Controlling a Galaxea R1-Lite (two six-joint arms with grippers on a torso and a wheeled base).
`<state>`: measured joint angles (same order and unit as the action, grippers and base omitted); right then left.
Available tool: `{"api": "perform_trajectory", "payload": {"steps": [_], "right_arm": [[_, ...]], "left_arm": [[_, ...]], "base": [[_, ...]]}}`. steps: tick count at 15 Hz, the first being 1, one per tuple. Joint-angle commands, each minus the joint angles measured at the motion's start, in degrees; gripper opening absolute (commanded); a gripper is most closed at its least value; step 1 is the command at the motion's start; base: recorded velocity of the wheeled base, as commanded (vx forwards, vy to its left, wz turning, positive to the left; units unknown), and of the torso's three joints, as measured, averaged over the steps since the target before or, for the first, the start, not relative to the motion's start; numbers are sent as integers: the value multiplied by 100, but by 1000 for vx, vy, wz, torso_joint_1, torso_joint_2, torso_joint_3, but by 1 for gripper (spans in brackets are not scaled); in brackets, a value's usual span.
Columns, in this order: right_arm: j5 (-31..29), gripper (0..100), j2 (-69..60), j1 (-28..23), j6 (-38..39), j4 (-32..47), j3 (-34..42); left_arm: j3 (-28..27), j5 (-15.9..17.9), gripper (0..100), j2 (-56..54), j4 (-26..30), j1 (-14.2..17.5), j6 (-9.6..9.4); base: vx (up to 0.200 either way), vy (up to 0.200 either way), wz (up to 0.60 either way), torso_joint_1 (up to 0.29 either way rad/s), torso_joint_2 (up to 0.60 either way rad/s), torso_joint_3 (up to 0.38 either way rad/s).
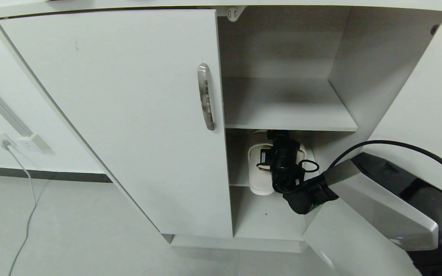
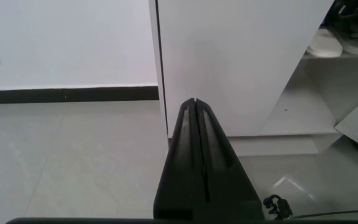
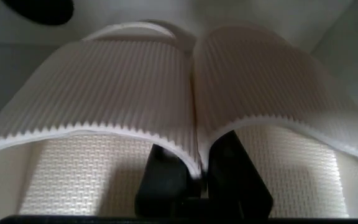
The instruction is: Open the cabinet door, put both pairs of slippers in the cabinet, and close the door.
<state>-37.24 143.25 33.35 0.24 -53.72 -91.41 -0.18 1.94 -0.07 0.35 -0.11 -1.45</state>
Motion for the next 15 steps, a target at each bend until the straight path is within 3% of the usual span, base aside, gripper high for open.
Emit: {"api": "perform_trajectory", "payload": {"steps": [1,5,14,15], "right_arm": [[6,0,300,-57,2,222,-677],[6,0,449,-83,11,661,-1125],[6,0,564,-110,46,749,-1160],[6,100,564,-110,46,749,-1151]], "left_arm": [[1,0,0,7,0,-7,-4],[9,0,0,7,9,-7,4],[1,0,0,7,0,2,4],[1,0,0,7,0,2,4]], "base": [[0,0,0,0,0,0],[0,0,0,0,0,0],[0,0,0,0,0,0],[0,0,0,0,0,0]]}}
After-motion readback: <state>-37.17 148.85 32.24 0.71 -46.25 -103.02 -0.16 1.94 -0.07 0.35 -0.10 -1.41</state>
